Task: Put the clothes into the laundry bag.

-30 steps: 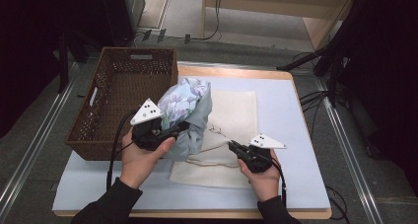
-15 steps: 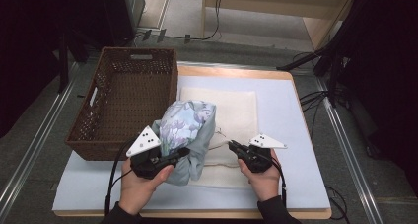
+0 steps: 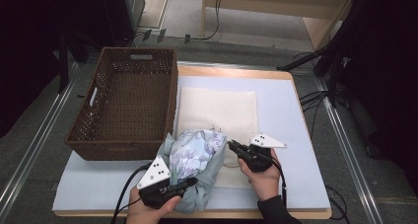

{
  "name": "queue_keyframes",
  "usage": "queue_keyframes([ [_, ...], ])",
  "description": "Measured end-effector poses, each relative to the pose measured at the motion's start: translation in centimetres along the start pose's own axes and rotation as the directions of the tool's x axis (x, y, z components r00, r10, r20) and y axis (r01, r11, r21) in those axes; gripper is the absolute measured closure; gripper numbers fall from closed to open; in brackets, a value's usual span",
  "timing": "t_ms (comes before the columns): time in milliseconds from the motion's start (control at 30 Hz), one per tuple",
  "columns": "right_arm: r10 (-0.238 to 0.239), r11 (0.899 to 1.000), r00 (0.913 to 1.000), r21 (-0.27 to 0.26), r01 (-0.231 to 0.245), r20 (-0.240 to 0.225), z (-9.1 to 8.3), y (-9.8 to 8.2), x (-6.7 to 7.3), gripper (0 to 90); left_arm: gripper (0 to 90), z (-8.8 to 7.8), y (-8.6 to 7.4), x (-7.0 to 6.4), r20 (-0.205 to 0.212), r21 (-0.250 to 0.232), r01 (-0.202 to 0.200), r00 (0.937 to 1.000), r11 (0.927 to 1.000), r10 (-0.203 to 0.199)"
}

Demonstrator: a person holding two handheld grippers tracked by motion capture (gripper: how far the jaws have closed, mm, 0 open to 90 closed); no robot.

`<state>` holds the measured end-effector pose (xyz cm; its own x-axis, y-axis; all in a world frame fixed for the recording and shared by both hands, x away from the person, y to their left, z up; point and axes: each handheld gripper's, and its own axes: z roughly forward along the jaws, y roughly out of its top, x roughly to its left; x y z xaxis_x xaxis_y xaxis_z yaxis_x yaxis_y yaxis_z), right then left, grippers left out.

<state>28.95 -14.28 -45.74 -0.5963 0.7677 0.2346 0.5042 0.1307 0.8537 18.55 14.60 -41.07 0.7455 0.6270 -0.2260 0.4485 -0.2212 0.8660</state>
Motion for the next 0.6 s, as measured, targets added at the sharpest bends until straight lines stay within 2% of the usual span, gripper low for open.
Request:
queue_keyframes([
  [67, 0.003, 1.000, 1.0000, 0.001, -0.003, -0.001, 0.0, 0.0, -0.1, 88.0, 68.9, 0.4, -0.9, -0.1, 0.011, 0.017, 0.015, 0.9998, 0.9997, -0.015],
  [133, 0.002, 1.000, 1.0000, 0.002, -0.002, -0.002, 0.0, 0.0, -0.2, 88.0, 68.7, 0.7, -1.6, -0.1, 0.010, 0.043, 0.016, 0.9998, 0.9990, -0.016],
  [200, 0.001, 1.000, 1.0000, 0.000, -0.001, -0.003, 0.0, 0.0, -0.2, 88.0, 68.3, 0.9, -1.9, -0.1, 0.015, 0.049, 0.018, 0.9997, 0.9986, -0.019],
  [367, 0.004, 1.000, 1.0000, -0.001, -0.004, -0.004, 0.0, 0.1, -0.1, 88.0, 65.2, 2.5, -3.4, 0.1, 0.024, 0.142, 0.024, 0.9993, 0.9896, -0.028],
  [467, 0.005, 1.000, 1.0000, -0.004, -0.005, -0.003, -0.1, 0.1, 0.0, 88.0, 58.8, 3.6, -3.8, 0.6, 0.025, 0.189, 0.038, 0.9988, 0.9813, -0.043],
  [600, 0.000, 1.000, 1.0000, -0.013, 0.000, -0.004, -0.2, 0.2, 0.1, 88.0, 43.8, 4.3, -4.0, 0.8, 0.014, 0.202, 0.054, 0.9982, 0.9780, -0.058],
])
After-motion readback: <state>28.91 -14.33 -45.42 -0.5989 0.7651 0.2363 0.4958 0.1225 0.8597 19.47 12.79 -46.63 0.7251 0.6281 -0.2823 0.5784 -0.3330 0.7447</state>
